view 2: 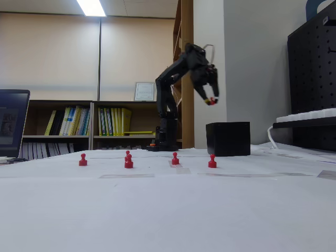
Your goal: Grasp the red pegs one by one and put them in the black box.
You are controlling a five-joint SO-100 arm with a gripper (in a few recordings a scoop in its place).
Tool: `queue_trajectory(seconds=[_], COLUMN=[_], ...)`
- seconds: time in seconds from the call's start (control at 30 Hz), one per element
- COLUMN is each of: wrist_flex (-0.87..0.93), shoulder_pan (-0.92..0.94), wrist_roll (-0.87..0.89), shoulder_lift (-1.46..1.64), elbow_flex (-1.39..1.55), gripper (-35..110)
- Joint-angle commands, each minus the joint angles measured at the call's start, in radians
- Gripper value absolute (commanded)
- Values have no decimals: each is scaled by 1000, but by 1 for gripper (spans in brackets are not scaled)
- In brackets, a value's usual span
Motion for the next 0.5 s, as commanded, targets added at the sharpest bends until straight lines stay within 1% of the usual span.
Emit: queue_trajectory(seconds=[0.0,0.07,0.13,0.27,0.47], wrist_flex=[-187,-304,-367,-379,-350], shoulder_pan=[-32,-20,-14,-12,8], wrist_roll=[-23,-12,2,20,9], shoulder_lift=[44,74,91,100,95], elbow_flex=[-95,-187,-255,-291,-259], gripper=[0,0,0,1,14])
